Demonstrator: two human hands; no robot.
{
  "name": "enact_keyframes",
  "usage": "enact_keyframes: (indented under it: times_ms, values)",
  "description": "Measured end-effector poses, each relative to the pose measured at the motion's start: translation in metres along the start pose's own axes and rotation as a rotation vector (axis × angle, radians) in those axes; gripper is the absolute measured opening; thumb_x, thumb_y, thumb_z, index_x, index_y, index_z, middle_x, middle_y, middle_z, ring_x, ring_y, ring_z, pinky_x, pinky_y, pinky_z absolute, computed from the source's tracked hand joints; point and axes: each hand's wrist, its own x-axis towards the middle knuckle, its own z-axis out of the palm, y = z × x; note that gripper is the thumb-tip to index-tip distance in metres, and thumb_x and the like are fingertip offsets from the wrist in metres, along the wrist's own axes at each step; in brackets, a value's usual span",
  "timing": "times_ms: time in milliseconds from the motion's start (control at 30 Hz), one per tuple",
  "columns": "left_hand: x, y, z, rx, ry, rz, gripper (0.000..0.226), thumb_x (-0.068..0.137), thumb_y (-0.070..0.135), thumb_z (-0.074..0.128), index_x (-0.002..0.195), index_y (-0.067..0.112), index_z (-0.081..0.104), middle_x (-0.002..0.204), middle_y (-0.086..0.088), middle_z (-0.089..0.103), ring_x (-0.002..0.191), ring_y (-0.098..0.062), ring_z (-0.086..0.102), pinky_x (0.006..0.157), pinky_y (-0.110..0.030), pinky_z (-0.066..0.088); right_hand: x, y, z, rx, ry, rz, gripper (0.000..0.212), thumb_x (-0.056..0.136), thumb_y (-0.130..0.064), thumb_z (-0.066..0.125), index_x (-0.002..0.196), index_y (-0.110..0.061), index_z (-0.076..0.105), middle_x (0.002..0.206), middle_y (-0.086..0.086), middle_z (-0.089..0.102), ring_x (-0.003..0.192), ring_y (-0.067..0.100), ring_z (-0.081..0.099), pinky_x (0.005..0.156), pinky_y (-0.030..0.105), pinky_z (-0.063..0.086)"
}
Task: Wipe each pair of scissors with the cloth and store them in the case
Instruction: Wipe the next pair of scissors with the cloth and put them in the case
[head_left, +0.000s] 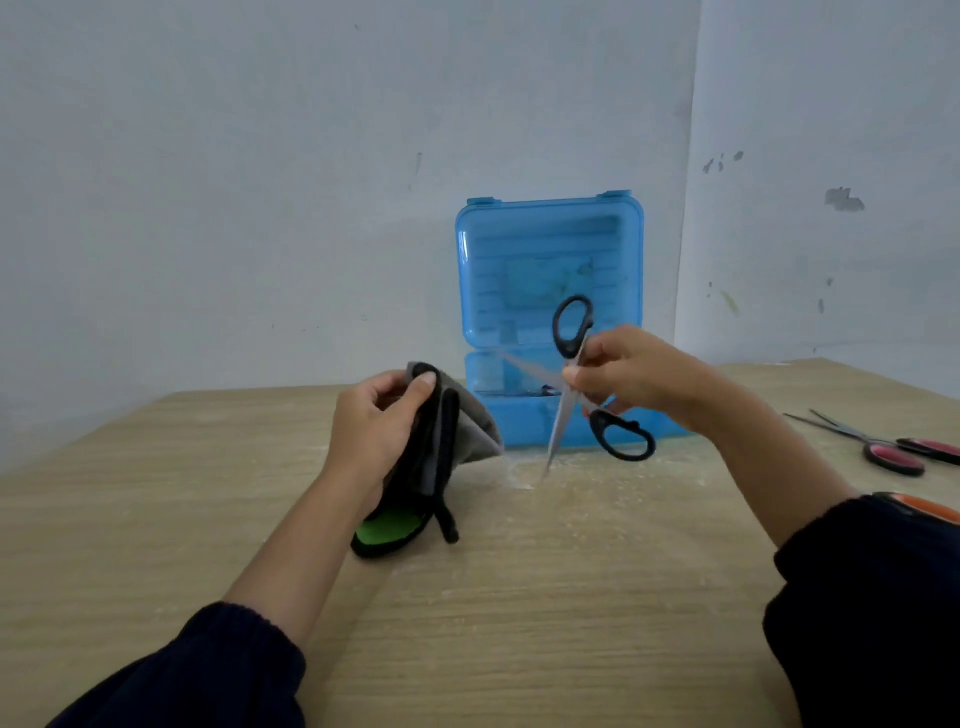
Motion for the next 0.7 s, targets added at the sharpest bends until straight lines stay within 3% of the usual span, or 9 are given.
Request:
enact_keyframes:
  times_ms: [133,233,367,500,600,700]
  values:
    - [-0.008,0.004,0.009,-0.052,-0.053,0.008,0.012,0.085,0.021,0.062,0.086,0.011,0.070,0.072,0.004,0.070,0.066,-0.004,0.065,0.060,-0.013,0.049,-0.005,-0.009,0.013,-0.330,-0.143,-0.091,0.015,0.085,-0.022,0.061,0.078,-0.010,0.068,0.073,0.007,0.069,0.067,0.014,0.066,0.065,0.024,0.050]
    - [-0.012,0.004,0.013,0.111,-0.151,0.095,0.013,0.083,0.025,0.064,0.090,0.017,0.072,0.083,0.003,0.072,0.079,-0.007,0.065,0.072,-0.018,0.048,-0.002,-0.008,0.021,-0.384,-0.072,-0.146,0.017,0.082,-0.027,0.062,0.069,-0.017,0.067,0.076,0.007,0.070,0.076,0.020,0.064,0.076,0.036,0.051]
    - [-0.017,0.006,0.014,0.258,-0.288,0.222,0.012,0.084,0.023,0.062,0.091,0.022,0.073,0.085,0.009,0.072,0.058,0.007,0.056,0.060,-0.012,0.042,0.001,-0.007,0.028,-0.354,0.052,-0.194,0.027,0.078,-0.034,0.062,0.053,-0.033,0.055,0.067,-0.008,0.062,0.079,0.017,0.058,0.078,0.044,0.053]
    - [-0.014,0.016,0.007,0.256,-0.467,0.162,0.037,0.084,0.025,0.044,0.083,-0.001,0.070,0.080,0.000,0.070,0.072,-0.006,0.060,0.066,-0.016,0.043,0.000,-0.008,0.025,-0.300,0.077,-0.275,0.021,0.079,-0.026,0.067,0.059,-0.028,0.061,0.061,-0.010,0.060,0.064,0.007,0.056,0.071,0.030,0.050]
    - [-0.011,0.019,0.000,0.290,-0.490,0.118,0.028,0.091,0.013,0.047,0.087,0.012,0.075,0.081,0.016,0.073,0.077,0.006,0.063,0.070,-0.008,0.044,-0.001,-0.009,0.023,-0.267,0.049,-0.310,0.015,0.078,-0.025,0.070,0.068,-0.014,0.069,0.056,-0.009,0.061,0.053,0.001,0.058,0.059,0.014,0.044]
    - [-0.006,0.012,-0.006,0.336,-0.543,0.069,0.015,0.082,0.020,0.065,0.093,0.022,0.075,0.090,0.008,0.075,0.089,-0.005,0.067,0.084,-0.019,0.048,-0.002,-0.010,0.023,-0.264,0.025,-0.331,0.014,0.077,-0.025,0.072,0.069,-0.014,0.070,0.056,-0.010,0.063,0.052,-0.002,0.058,0.054,0.005,0.041]
